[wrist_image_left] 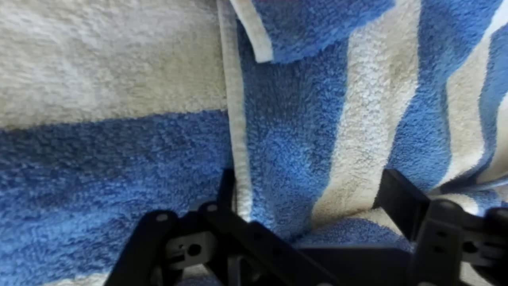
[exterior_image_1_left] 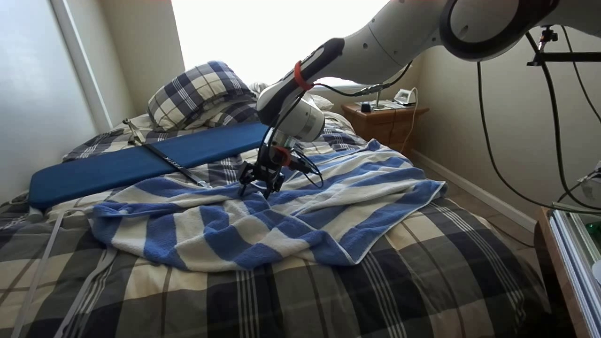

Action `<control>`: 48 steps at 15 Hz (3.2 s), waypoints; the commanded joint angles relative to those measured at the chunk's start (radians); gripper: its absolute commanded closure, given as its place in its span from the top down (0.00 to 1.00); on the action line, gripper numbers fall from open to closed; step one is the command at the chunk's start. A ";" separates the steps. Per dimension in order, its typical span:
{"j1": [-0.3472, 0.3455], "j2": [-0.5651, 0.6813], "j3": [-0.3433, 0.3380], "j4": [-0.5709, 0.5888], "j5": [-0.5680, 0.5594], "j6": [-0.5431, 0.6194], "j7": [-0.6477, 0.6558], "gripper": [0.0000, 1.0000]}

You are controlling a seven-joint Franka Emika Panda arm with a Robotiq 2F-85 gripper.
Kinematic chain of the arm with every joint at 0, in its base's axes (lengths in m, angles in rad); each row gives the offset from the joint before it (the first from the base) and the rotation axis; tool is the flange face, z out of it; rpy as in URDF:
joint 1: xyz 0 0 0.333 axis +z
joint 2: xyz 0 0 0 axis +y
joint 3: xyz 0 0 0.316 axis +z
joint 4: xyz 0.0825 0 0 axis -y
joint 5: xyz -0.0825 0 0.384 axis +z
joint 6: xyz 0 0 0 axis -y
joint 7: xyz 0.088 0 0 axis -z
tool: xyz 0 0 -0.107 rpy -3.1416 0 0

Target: Fold the striped blue and white towel in half from left to right

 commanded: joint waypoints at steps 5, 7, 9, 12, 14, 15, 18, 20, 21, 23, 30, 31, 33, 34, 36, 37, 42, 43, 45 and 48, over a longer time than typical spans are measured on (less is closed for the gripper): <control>-0.046 0.091 0.070 0.168 -0.070 -0.137 0.110 0.31; -0.050 0.081 0.057 0.174 -0.076 -0.198 0.164 0.19; -0.061 0.066 0.043 0.173 -0.077 -0.244 0.222 0.05; -0.083 0.050 0.035 0.170 -0.074 -0.275 0.280 0.00; -0.093 0.019 0.019 0.143 -0.045 -0.287 0.288 0.01; -0.103 -0.017 0.018 0.106 -0.037 -0.279 0.295 0.01; -0.113 -0.172 -0.015 -0.057 -0.025 -0.183 0.339 0.01; -0.113 -0.233 -0.031 -0.111 -0.009 -0.143 0.371 0.01; -0.124 -0.263 -0.020 -0.139 -0.013 -0.111 0.387 0.01; -0.125 -0.333 -0.023 -0.213 0.007 -0.048 0.408 0.01; -0.101 -0.549 -0.046 -0.499 0.157 0.294 0.459 0.01; -0.094 -0.579 -0.055 -0.544 0.176 0.345 0.469 0.01; -0.079 -0.633 -0.072 -0.635 0.210 0.440 0.499 0.01; -0.071 -0.660 -0.081 -0.683 0.226 0.483 0.517 0.01; -0.052 -0.711 -0.101 -0.782 0.258 0.565 0.556 0.01; -0.044 -0.736 -0.110 -0.831 0.274 0.604 0.574 0.01; 0.002 -0.855 -0.148 -1.097 0.387 0.816 0.643 0.01; -0.007 -0.879 -0.136 -1.151 0.421 0.861 0.647 0.01; -0.017 -0.930 -0.120 -1.256 0.494 0.933 0.662 0.01; -0.002 -0.877 -0.144 -1.213 0.512 0.918 0.632 0.05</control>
